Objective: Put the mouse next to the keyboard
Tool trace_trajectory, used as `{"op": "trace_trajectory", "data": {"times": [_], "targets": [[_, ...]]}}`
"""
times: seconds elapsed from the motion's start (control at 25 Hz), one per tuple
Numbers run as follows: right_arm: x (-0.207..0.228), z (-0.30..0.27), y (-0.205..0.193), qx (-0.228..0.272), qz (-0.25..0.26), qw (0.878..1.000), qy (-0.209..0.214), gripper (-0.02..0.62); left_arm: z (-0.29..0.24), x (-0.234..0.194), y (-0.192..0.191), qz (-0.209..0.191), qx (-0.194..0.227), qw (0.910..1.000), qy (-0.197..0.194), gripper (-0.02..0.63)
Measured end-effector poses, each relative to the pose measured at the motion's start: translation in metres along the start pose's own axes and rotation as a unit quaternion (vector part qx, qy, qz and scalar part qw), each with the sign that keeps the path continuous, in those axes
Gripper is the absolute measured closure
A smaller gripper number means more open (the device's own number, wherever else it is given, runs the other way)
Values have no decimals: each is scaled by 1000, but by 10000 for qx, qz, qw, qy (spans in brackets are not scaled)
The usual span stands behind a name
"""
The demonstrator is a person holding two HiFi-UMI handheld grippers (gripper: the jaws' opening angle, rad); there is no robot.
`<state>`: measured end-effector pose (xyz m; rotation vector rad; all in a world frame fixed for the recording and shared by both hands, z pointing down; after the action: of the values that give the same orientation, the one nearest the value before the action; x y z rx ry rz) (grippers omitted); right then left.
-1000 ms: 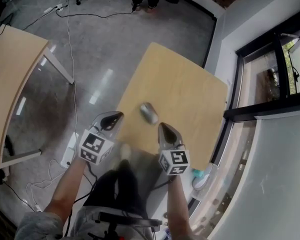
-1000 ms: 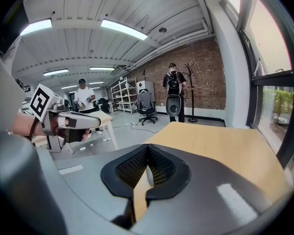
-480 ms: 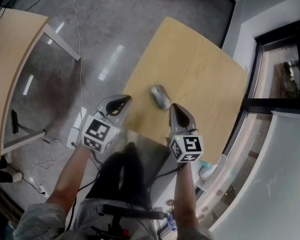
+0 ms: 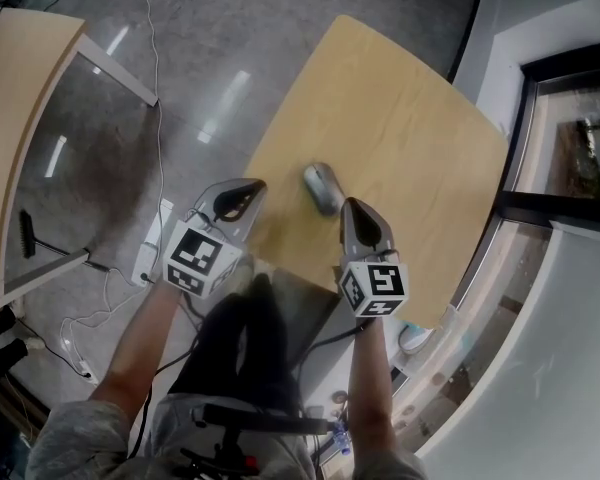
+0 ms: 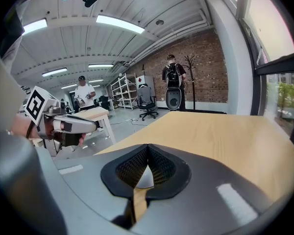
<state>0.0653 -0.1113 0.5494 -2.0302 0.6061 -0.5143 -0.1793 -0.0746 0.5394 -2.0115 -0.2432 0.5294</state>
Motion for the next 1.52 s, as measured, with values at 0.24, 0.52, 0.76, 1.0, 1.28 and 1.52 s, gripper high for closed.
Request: {"op": "trace_trajectory", "data": {"times": [0.24,0.52,0.76,1.0,1.28,1.52], "targets": [[4,-6,2,2,-32,10000,-32,580,-7,-1,8,-173,-31,9998,-79,607],[5,-17,-1,-218,36,9996,171,463,-10,6,8,-84,-18,9999,-150,607],[3,-37,-6,-502,250,9977,378,299,-11,9,6,-63,-46,9999,-134,607],[-6,-55,-8,-825,673,9930,519,239,-13,6,0,24,-87,9999,-85,607],[-6,-64,-13,-1050,691,9907,522,219,-12,3,-3,26,-129,9999,-19,607],[-9,-68,-20,-1308,797,9866,567,238,-11,-1,-10,141,-143,9998,82,607]]}}
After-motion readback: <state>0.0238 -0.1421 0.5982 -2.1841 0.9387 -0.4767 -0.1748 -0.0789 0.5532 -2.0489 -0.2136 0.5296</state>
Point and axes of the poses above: the fingertips, and each gripper's own axes: z backward along the fingers, x to its right, y out of its top, the point moved 9 cm from there along z, backward along the fingers, and after that the axes turned 3 degrees about z, right-handed, at the moved point
